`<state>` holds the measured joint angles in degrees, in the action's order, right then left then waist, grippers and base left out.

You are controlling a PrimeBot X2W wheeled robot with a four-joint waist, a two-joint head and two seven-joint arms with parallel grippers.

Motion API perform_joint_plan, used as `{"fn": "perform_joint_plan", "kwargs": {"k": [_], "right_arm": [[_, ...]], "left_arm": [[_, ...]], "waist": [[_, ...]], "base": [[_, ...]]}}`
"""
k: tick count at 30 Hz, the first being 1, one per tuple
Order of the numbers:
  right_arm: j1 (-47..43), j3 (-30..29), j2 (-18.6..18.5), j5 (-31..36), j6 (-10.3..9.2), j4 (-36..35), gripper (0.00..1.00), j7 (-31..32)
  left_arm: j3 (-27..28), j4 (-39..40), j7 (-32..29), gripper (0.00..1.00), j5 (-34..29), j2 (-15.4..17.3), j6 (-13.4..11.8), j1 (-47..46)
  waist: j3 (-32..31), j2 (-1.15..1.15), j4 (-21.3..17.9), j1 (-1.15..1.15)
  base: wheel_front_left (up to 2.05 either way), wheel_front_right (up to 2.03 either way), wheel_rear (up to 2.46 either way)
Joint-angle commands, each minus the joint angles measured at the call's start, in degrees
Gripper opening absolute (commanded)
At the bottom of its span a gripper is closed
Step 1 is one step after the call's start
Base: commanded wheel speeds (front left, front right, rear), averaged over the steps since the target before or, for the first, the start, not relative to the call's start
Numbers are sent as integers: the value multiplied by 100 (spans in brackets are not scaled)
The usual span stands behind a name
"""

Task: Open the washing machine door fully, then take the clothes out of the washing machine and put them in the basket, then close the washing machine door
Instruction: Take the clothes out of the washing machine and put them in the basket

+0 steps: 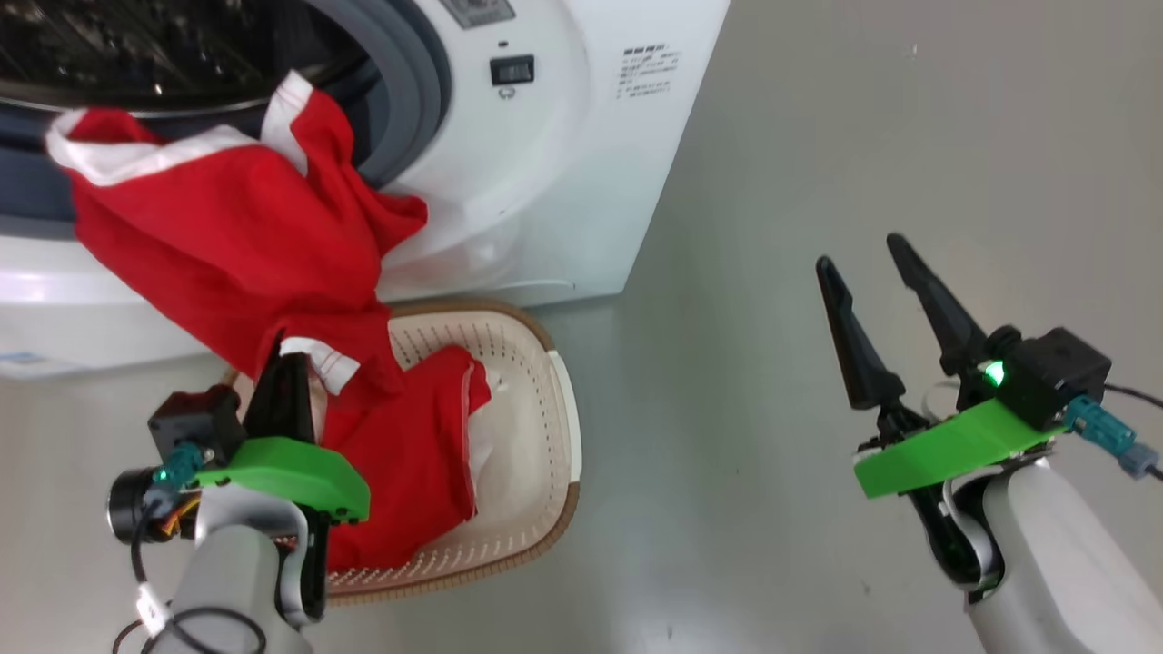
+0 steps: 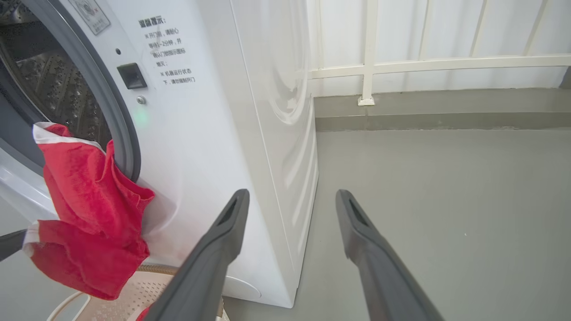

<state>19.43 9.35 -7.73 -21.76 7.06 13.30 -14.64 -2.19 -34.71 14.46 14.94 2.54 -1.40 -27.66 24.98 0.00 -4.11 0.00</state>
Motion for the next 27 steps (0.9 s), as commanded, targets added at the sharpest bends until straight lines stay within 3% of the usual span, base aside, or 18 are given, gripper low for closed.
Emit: {"fn": "perform_joint_plan", "kwargs": {"k": [1, 9, 17, 27], "right_arm": [[64, 81, -60, -72, 43, -155, 100, -36], [208, 67, -105, -97, 43, -209, 100, -36], [337, 113, -122, -103, 43, -263, 100, -36], [471, 49, -218, -106, 43, -353, 100, -36]], "left_arm": [[166, -135, 52, 0, 62, 67, 52, -133], [61, -1508, 53, 0, 576, 37, 244, -685], [-703, -3197, -47, 0, 1569, 35, 422, -1227], [-1713, -3600, -165, 0, 2446, 34, 242, -1375]], "waist": [[302, 0, 30, 0], [653, 0, 17, 0], [977, 0, -58, 0], [1424, 0, -35, 0]], "base": [[0, 0, 0], [0, 0, 0], [0, 0, 0], [0, 0, 0]]}}
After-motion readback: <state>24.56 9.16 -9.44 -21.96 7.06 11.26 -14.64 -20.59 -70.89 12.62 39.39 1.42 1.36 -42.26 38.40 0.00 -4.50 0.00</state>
